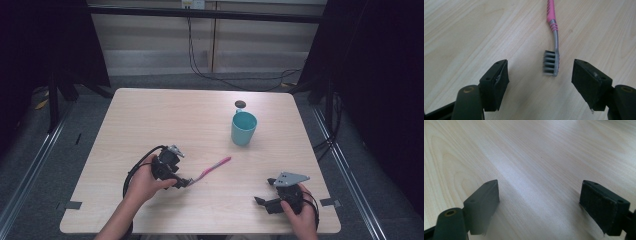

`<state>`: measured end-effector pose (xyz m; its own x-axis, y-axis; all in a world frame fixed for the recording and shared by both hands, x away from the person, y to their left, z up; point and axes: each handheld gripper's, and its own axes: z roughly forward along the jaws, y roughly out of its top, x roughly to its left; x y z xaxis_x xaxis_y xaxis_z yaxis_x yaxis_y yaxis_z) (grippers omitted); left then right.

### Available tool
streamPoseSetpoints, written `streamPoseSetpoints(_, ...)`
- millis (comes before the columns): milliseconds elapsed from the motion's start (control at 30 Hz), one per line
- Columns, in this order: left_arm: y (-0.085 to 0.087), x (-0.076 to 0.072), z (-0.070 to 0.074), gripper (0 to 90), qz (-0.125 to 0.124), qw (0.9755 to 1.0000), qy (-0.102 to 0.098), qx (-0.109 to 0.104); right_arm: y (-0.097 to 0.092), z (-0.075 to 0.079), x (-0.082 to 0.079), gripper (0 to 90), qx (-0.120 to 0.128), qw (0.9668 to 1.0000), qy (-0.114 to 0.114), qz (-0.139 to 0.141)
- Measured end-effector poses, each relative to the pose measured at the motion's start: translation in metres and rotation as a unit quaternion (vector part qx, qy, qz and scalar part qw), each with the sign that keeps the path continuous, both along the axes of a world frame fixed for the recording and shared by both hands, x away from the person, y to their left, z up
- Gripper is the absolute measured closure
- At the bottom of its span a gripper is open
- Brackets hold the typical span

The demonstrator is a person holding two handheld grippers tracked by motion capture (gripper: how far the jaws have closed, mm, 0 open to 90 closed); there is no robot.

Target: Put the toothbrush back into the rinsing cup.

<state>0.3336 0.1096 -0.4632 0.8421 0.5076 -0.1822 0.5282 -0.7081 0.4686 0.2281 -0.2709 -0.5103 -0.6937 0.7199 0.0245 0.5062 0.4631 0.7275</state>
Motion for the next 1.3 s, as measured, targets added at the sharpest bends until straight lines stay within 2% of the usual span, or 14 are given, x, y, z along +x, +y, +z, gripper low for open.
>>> streamPoseSetpoints(167,-0.013,0.006,0.002,31.2,-0.004,0.9998,0.014,0.016,0.0,0.0,0.0,15.6,0.0,1.0,0.0,0.0)
streamPoseSetpoints(433,-0.028,0.01,0.004,34.7,-0.017,0.9991,0.021,0.032,0.0,0.0,0.0,15.6,0.0,1.0,0.0,0.0)
streamPoseSetpoints(500,-0.03,0.012,0.003,40.7,-0.02,0.9989,0.028,0.031,0.0,0.0,0.0,15.6,0.0,1.0,0.0,0.0)
streamPoseSetpoints(533,-0.032,0.012,0.003,40.8,-0.016,0.9989,0.03,0.033,0.0,0.0,0.0,15.6,0.0,1.0,0.0,0.0)
streamPoseSetpoints(767,-0.041,0.017,0.002,45.8,-0.021,0.9982,0.028,0.048,0.0,0.0,0.0,15.6,0.0,1.0,0.0,0.0)
streamPoseSetpoints(1200,-0.054,0.022,0.001,53.8,-0.029,0.9978,0.026,0.054,0.0,0.0,0.0,15.6,0.0,1.0,0.0,0.001)
streamPoseSetpoints(1267,-0.056,0.023,0.0,55.1,-0.029,0.9979,0.03,0.051,0.0,0.0,0.0,15.6,0.0,1.0,0.0,0.001)
streamPoseSetpoints(1300,-0.058,0.023,-0.001,57.2,-0.032,0.9975,0.031,0.055,0.0,0.0,0.0,15.6,0.0,1.0,0.0,0.001)
